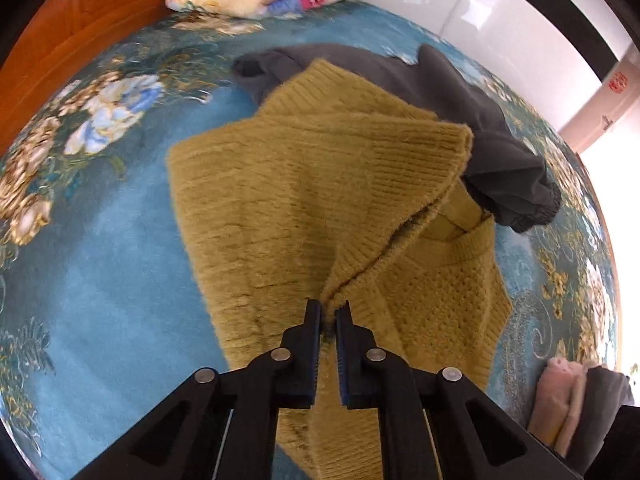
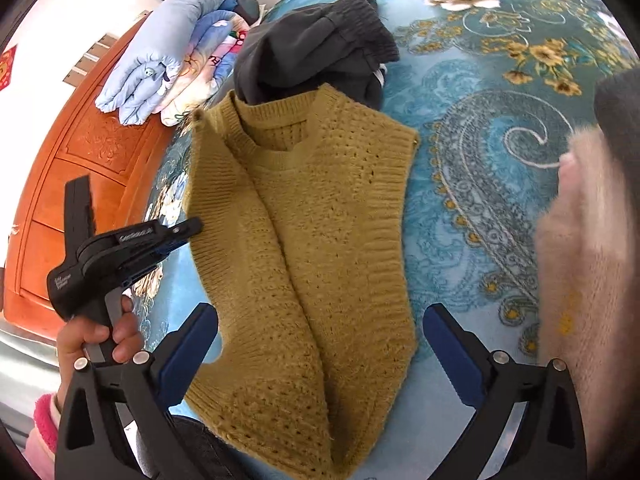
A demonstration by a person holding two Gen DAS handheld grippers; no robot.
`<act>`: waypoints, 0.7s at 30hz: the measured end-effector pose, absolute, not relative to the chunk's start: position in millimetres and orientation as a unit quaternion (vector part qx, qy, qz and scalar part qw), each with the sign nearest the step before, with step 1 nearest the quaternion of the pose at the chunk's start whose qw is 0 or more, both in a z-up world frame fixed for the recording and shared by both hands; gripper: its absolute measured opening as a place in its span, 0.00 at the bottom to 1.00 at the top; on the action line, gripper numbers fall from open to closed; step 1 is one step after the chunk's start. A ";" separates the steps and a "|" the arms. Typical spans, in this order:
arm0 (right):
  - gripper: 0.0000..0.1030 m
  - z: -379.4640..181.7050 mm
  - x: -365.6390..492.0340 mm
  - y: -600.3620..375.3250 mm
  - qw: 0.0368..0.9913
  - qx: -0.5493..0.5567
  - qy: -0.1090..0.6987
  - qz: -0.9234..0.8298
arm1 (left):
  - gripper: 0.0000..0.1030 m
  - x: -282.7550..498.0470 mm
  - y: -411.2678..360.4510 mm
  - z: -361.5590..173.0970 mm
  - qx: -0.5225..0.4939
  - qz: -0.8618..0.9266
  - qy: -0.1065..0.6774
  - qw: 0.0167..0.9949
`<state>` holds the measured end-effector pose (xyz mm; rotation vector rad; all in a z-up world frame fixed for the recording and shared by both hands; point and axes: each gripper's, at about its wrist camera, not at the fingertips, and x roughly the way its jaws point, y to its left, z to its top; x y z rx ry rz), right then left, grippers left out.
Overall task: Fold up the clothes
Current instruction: 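Lay the vest flat on the bedspread with the right gripper and release, then grasp the vest hem with the left gripper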
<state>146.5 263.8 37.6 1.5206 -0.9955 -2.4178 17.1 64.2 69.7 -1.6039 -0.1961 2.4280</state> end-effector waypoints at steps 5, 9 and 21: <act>0.99 31.2 144.2 257.5 0.064 0.507 -0.346 -0.787 | 0.07 53.9 -13.9 87.3 -0.520 0.838 -0.151 0.061; 0.99 30.5 140.8 245.6 0.079 0.507 -0.344 -0.786 | 0.07 99.4 -80.1 91.8 -0.512 0.838 -0.191 0.000; 0.99 30.3 147.4 215.5 0.102 0.520 -0.343 -0.776 | 0.03 165.6 -185.2 83.7 -0.521 0.803 -0.277 -0.078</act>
